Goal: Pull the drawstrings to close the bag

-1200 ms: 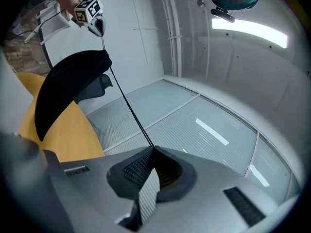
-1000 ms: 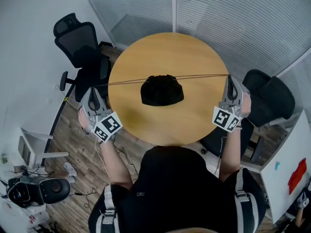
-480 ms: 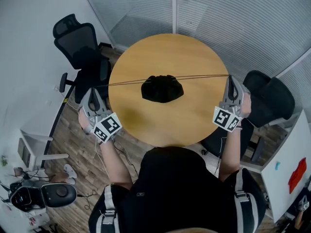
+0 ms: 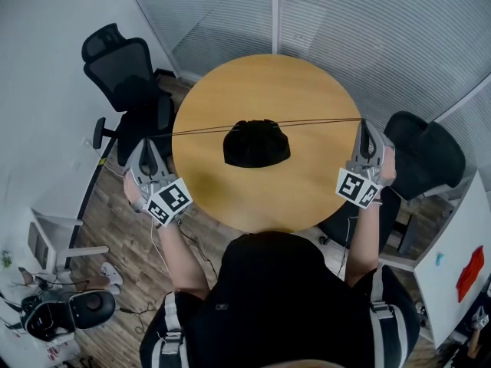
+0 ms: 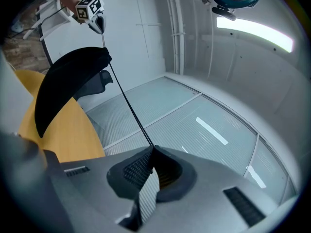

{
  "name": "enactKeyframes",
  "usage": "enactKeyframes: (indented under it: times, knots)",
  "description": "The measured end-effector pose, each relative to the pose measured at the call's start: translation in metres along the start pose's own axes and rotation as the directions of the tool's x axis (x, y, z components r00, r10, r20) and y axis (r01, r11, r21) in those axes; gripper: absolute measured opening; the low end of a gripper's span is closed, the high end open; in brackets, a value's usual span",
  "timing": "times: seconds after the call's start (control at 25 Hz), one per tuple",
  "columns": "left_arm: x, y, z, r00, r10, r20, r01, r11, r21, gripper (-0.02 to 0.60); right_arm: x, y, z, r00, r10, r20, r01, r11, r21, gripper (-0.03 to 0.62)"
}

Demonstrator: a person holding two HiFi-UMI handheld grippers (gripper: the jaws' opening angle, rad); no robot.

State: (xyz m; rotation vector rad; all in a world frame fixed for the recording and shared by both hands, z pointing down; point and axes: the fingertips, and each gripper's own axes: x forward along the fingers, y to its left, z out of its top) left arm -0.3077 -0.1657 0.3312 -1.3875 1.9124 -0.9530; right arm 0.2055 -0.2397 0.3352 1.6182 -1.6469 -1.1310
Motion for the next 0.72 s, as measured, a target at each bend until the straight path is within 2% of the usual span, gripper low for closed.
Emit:
enactKeyframes:
  times: [0.12,0.4,0.72]
  knots:
    - [0.005,0.003,-0.005,1.0,0.003,0.01,-0.003,1.0,-0.027,0.024,0.001,0.004,0.006,1.0,-0.002,-0.006,0.002,1.0,-0.006,0.058]
    - [0.021,0.004,-0.018,0.999,-0.028,0.03,0.029,0.999,-0.019,0.023,0.002,0.01,0.018,1.0,-0.006,-0.031,0.005,1.0,-0.026,0.058]
    - [0.032,0.005,-0.031,0.998,-0.031,0.049,0.034,0.998,-0.047,0.025,0.001,0.023,0.026,0.999,-0.005,-0.052,0.003,0.999,-0.051,0.058]
